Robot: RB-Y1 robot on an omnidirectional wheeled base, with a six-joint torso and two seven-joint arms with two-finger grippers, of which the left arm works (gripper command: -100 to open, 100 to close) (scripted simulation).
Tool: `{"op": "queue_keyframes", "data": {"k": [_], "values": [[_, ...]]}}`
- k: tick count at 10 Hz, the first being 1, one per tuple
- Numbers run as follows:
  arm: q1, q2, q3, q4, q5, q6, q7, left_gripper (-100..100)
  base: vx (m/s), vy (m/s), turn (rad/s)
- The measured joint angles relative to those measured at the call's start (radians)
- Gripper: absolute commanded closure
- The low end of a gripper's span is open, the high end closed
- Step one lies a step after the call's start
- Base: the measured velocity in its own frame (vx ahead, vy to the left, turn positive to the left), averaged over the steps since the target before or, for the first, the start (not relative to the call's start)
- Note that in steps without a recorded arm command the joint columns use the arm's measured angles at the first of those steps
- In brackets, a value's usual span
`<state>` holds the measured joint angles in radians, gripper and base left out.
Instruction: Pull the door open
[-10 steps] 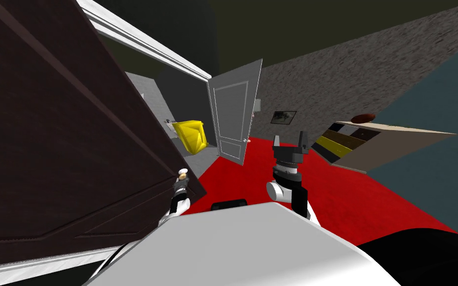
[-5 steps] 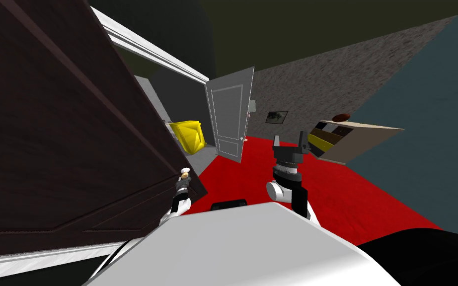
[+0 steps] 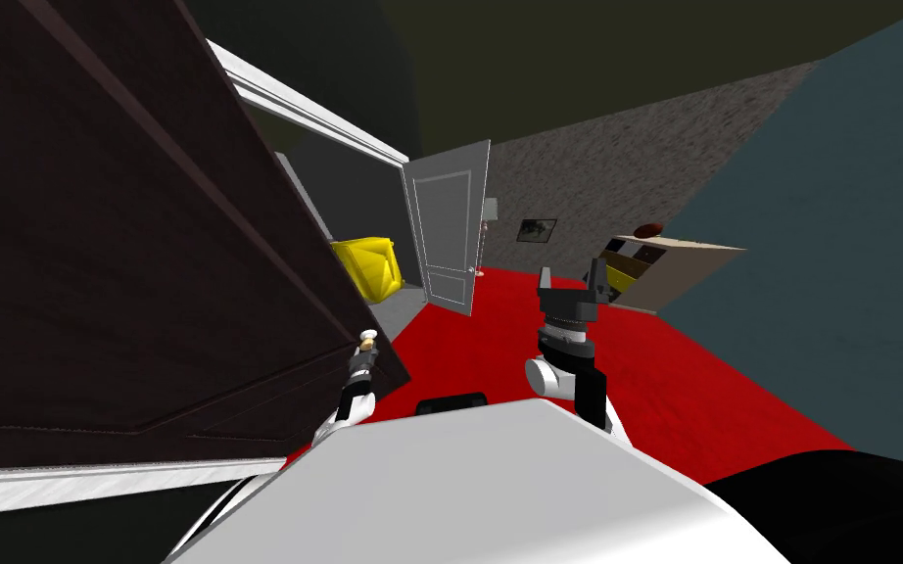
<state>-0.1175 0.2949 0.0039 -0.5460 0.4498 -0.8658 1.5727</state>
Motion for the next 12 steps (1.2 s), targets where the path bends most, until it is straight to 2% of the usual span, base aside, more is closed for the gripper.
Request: {"op": "queue_keyframes", "data": {"k": [3, 5, 7, 12], "values": [[-0.009, 0.006, -0.032, 0.017, -0.019, -0.011, 0.030, 100, -0.183, 0.020, -0.055], [-0.006, 0.008, -0.042, 0.016, -0.025, -0.012, 0.038, 100, -0.168, 0.016, -0.072], [-0.010, 0.020, -0.061, 0.022, -0.038, -0.023, 0.061, 100, -0.194, 0.019, -0.061], [0.013, 0.046, -0.117, 0.009, -0.074, -0.038, 0.121, 100, -0.184, 0.016, -0.051]]}}
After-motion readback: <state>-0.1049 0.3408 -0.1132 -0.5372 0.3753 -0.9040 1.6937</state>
